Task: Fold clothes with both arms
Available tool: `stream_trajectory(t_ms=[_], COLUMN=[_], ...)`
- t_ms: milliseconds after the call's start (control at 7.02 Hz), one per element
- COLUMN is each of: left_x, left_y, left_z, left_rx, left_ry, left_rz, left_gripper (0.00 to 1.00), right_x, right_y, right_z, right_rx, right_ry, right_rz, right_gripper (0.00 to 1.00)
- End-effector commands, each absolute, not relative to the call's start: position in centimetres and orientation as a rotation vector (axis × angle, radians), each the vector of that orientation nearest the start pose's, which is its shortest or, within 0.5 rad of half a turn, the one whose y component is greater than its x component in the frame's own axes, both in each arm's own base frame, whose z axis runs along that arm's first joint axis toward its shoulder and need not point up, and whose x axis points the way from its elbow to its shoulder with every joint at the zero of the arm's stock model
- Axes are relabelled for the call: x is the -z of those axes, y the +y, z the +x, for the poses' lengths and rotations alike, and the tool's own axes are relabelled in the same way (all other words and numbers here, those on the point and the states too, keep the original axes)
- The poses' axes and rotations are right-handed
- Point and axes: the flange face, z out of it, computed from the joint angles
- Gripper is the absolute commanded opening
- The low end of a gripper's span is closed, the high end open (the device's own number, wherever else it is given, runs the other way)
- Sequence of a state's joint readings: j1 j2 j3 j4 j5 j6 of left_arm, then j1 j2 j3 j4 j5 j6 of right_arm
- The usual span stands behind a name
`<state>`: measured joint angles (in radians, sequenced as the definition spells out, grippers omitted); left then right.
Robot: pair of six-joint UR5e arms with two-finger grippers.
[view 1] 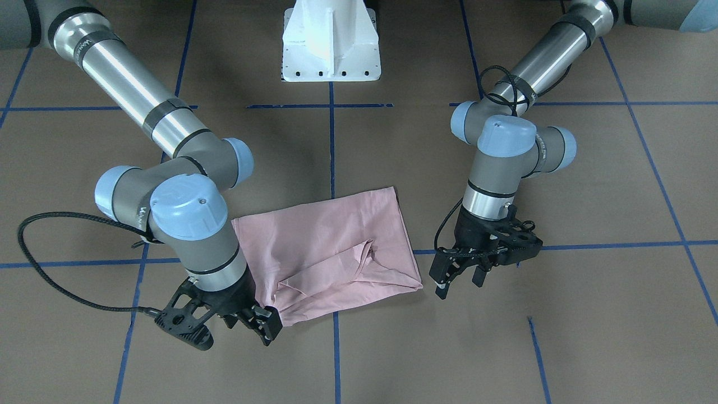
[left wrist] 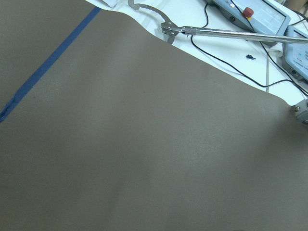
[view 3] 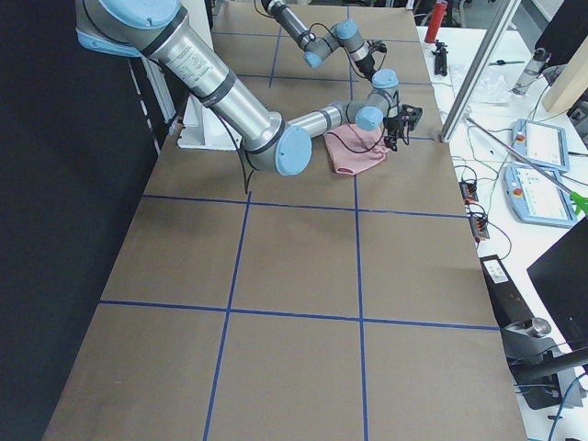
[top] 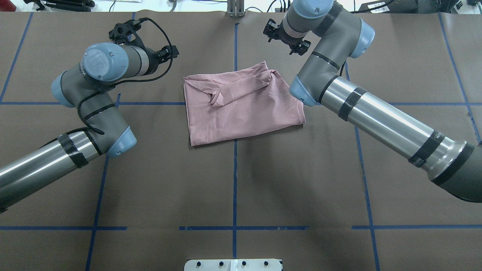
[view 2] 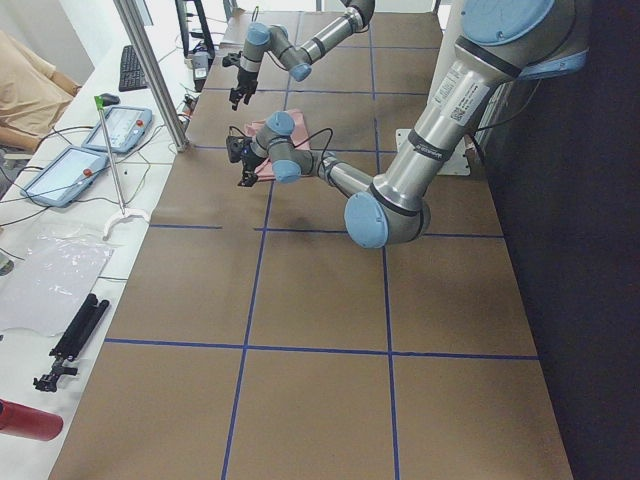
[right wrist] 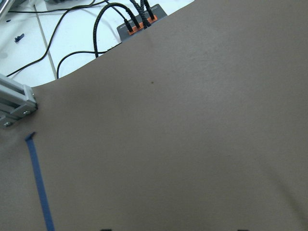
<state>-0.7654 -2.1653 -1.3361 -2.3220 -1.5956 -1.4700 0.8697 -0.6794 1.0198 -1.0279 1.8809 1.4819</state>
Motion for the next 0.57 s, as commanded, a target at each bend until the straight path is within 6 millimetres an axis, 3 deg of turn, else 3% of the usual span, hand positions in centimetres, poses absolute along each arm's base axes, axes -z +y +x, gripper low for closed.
stream_trajectory(t_ms=[0, 142, 427], left_x=[-34.4, -37.7, -44.8], left_y=[-57.1, -56.7, -58.2], left_z=[38.1, 32.5, 19.8], left_rx=[0.352, 0.232, -0.047], left_ry=[1.051, 1.015, 0.896], left_rz=[0.487, 0.495, 0.563], left_gripper=[1.00, 1.00, 1.00], right_x=[-34.6, -38.9, -47.0], right_y=[-68.7, -68.8, -68.0], right_z=[-35.2, -28.2, -14.8], right_rx=[-0.462, -0.407, -0.238], right_ry=[-0.971, -0.988, -0.981], right_rz=[0.118, 0.079, 0.153], right_gripper=[1.00, 1.00, 1.00])
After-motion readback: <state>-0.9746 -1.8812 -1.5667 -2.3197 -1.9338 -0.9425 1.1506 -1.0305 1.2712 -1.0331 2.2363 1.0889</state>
